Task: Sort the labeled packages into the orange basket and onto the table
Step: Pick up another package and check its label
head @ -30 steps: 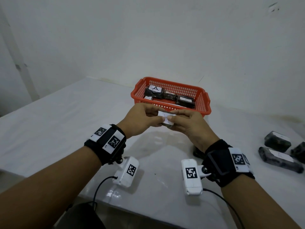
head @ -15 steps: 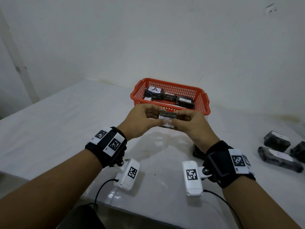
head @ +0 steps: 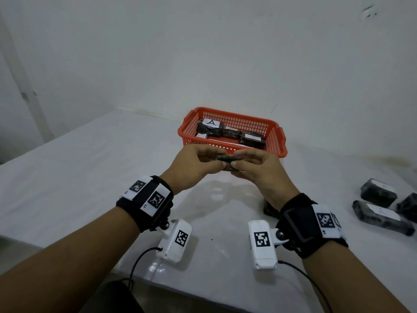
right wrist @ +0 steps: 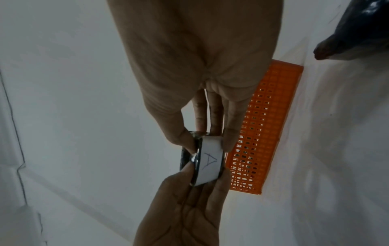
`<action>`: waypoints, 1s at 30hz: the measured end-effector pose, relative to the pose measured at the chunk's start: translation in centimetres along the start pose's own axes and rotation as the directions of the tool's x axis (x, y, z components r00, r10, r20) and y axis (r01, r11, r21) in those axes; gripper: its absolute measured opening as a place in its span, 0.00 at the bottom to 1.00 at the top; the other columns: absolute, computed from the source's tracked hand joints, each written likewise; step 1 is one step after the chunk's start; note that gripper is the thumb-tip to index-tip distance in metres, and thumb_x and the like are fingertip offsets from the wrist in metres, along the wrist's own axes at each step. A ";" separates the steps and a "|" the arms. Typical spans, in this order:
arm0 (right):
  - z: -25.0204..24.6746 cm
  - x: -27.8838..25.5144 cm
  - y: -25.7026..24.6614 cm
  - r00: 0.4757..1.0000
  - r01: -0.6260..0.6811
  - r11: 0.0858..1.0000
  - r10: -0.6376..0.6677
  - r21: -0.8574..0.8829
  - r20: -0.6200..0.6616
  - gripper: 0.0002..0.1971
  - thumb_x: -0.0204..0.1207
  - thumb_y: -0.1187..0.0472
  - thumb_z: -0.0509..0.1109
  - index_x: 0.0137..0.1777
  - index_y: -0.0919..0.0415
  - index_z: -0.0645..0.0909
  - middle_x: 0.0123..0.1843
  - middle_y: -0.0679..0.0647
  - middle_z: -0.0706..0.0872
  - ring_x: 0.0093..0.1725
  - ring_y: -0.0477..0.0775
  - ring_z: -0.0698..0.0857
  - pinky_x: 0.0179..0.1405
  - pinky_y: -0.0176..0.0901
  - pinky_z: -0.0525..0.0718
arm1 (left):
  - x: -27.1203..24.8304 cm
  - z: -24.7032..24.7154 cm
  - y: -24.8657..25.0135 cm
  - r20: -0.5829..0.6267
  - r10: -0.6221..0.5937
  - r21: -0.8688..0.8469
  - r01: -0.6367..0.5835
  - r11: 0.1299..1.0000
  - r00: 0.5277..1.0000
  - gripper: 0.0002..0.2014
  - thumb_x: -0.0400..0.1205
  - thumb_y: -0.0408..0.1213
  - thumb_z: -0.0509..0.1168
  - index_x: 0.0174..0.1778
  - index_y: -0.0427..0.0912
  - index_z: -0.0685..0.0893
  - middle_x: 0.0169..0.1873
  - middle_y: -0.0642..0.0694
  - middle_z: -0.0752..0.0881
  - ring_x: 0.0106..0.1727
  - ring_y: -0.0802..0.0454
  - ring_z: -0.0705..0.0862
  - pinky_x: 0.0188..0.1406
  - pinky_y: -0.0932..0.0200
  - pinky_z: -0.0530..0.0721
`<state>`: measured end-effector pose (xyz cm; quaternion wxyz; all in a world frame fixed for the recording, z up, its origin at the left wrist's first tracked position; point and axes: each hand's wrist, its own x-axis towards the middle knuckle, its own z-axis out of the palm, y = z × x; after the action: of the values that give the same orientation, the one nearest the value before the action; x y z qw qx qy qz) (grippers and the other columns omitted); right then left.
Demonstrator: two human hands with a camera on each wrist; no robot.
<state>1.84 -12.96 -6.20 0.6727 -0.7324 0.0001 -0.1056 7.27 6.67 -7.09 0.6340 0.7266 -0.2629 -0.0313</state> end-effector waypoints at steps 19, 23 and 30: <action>0.0 0.0 -0.3 0.994 -0.108 0.993 0.107 0.039 0.034 0.09 0.83 0.68 0.75 0.59 0.72 0.88 0.57 0.66 0.94 0.55 0.66 0.95 0.58 0.57 0.94 | 0.0 -0.2 0.1 0.032 0.019 0.053 -0.021 0.998 0.999 0.23 0.75 0.26 0.81 0.67 0.41 0.88 0.58 0.49 0.93 0.59 0.54 0.92 0.61 0.60 0.90; -0.2 0.0 -0.1 0.999 -0.044 0.999 0.044 -0.032 -0.004 0.07 0.80 0.70 0.77 0.57 0.70 0.90 0.56 0.64 0.95 0.56 0.63 0.95 0.57 0.57 0.94 | -0.2 0.2 0.2 0.058 -0.019 -0.005 0.020 1.000 0.998 0.16 0.82 0.33 0.76 0.67 0.42 0.89 0.58 0.48 0.94 0.59 0.54 0.92 0.59 0.59 0.91; 0.2 -0.2 -0.1 1.000 -0.022 0.999 0.021 -0.023 -0.012 0.06 0.78 0.69 0.80 0.54 0.64 0.90 0.55 0.61 0.95 0.55 0.61 0.95 0.56 0.56 0.95 | 0.1 0.3 -0.2 -0.030 -0.018 0.028 0.019 0.999 0.999 0.11 0.83 0.26 0.72 0.61 0.38 0.92 0.53 0.45 0.95 0.53 0.52 0.94 0.54 0.60 0.92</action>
<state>1.70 -12.74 -6.17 0.6652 -0.7395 0.0130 -0.1025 7.30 6.38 -7.27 0.6271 0.7384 -0.2470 -0.0225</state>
